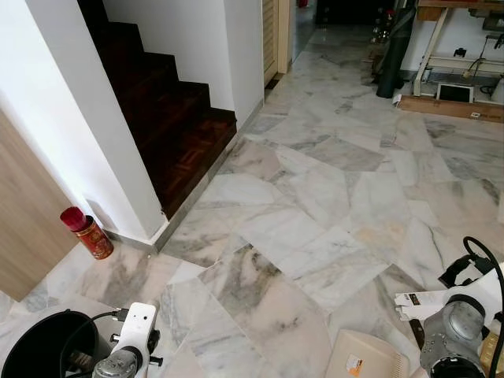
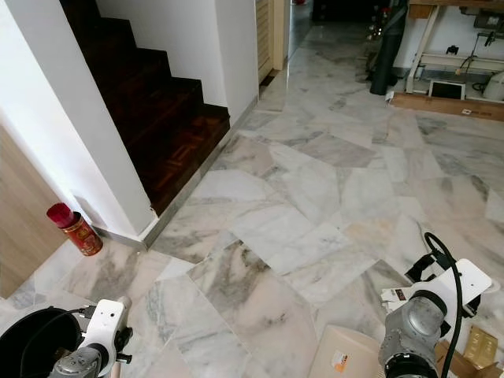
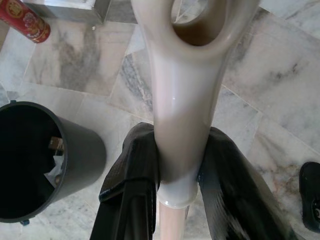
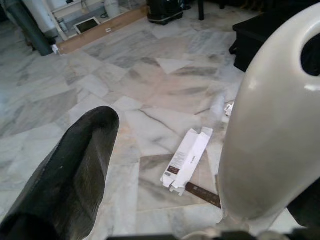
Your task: Sweep floor
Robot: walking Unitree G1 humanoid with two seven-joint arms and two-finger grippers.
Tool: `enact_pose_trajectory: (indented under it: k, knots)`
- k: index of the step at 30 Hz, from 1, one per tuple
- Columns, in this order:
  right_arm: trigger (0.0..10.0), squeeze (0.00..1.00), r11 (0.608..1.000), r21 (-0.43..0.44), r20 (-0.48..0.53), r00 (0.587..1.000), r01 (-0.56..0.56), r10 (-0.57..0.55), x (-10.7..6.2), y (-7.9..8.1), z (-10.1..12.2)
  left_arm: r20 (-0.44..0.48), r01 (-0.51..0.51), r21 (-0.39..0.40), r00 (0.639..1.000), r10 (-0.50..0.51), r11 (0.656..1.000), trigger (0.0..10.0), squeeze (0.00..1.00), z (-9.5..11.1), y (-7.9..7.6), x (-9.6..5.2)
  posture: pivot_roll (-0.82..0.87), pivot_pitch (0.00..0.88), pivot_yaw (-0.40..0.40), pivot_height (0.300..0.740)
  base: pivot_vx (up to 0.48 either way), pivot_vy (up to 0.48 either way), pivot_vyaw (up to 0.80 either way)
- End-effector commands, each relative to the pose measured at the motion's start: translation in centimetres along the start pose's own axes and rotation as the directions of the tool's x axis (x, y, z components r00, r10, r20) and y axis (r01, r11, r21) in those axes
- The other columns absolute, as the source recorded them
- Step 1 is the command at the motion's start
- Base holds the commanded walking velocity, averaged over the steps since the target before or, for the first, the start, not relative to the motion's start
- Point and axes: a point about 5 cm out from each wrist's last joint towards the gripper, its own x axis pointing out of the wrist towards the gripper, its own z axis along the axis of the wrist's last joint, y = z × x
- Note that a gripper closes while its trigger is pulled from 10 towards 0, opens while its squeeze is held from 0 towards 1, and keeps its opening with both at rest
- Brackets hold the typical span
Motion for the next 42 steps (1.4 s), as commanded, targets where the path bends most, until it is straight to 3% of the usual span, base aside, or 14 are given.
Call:
enact_pose_trajectory:
  k: [1, 9, 21, 26, 34, 39, 42]
  knots:
    - [10.0, 0.0, 1.0, 0.003, 0.003, 1.0, 0.014, -0.014, 0.0, -0.1, 0.0, -0.008, -0.012, 0.021, 1.0, 0.012, 1.0, 10.0, 0.0, -0.1, 0.8, -0.2, -0.01, 0.0, 0.069, 0.74, 0.0, 0.0, 0.0]
    - [10.0, 0.0, 1.0, -0.02, 0.013, 1.0, 0.02, -0.02, 0.2, -0.5, 0.3, -0.012, -0.009, 0.019, 1.0, 0.009, 1.0, 10.0, 0.0, -0.3, 0.6, -0.2, -0.02, 0.0, 0.059, 0.74, 0.0, 0.0, 0.0]
    - [10.0, 0.0, 0.987, -0.128, -0.021, 0.995, -0.097, 0.095, 1.2, -0.8, 1.0, -0.01, -0.002, 0.007, 1.0, 0.003, 1.0, 10.0, 0.0, -0.5, 0.1, -0.2, -0.03, 0.0, 0.04, 0.74, 0.0, 0.0, 0.0]
    - [10.0, 0.0, 0.961, -0.232, -0.058, 0.988, -0.151, 0.141, 1.9, -1.6, 1.4, -0.009, 0.001, 0.005, 1.0, -0.001, 1.0, 10.0, 0.0, -0.5, 0.0, -0.1, -0.03, 0.0, 0.034, 0.74, 0.0, 0.0, 0.0]
    - [10.0, 0.0, 0.944, -0.28, -0.078, 0.984, -0.176, 0.16, 2.2, -2.7, 1.6, -0.01, -0.002, -0.001, 1.0, 0.002, 1.0, 10.0, 0.0, -0.5, 0.0, -0.2, -0.03, 0.0, 0.034, 0.74, 0.0, 0.0, 0.0]
    - [10.0, 0.0, 0.894, -0.382, -0.107, 0.972, -0.233, 0.208, 2.0, -3.8, 1.3, -0.003, -0.001, 0.002, 1.0, 0.001, 1.0, 10.0, 0.0, -0.3, 0.0, -0.1, -0.04, 0.0, 0.039, 0.74, 0.0, 0.0, 0.0]
    - [10.0, 0.0, 0.89, -0.387, -0.114, 0.971, -0.239, 0.212, 1.9, -4.6, 1.3, 0.0, 0.001, 0.003, 1.0, -0.001, 1.0, 10.0, 0.0, -0.2, 0.0, -0.1, -0.04, 0.0, 0.04, 0.74, 0.0, 0.0, 0.0]
